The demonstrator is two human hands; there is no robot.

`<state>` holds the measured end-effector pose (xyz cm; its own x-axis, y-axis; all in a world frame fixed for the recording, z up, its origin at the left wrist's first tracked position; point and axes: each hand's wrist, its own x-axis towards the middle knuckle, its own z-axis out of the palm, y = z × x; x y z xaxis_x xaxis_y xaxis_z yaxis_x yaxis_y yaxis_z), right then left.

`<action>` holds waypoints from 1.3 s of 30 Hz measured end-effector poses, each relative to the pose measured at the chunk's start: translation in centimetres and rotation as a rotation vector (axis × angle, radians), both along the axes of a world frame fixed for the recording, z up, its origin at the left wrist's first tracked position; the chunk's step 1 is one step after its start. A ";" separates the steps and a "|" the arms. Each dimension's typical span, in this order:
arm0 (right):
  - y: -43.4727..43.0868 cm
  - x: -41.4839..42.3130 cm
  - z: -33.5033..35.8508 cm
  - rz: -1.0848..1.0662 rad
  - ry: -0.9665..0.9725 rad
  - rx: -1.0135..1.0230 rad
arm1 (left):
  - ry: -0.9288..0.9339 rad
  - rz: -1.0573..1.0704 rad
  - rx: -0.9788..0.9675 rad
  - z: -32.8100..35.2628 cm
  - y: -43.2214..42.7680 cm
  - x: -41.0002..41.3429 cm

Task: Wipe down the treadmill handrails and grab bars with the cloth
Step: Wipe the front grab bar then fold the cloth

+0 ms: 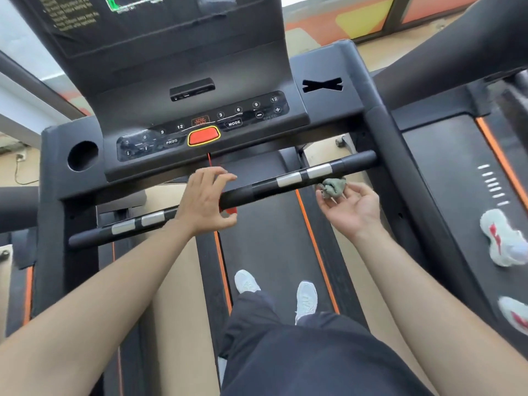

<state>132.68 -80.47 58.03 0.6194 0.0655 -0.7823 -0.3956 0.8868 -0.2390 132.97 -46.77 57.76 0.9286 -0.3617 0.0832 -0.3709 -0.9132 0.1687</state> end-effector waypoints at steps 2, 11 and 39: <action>-1.1 0.5 0.4 -0.068 -0.008 -0.033 | 0.041 -0.038 0.075 0.0 -2.1 1.0; -0.5 0.9 0.7 0.077 -0.097 -0.117 | 0.339 0.179 0.259 -0.7 -4.4 3.0; 2.9 0.0 1.4 0.217 -0.068 -0.103 | 0.326 0.200 0.258 -0.7 -4.8 2.6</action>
<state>132.70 -77.60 59.42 0.6512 0.1251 -0.7485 -0.5543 0.7521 -0.3565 135.57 -51.60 57.04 0.9450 -0.1436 -0.2939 -0.1488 -0.9889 0.0049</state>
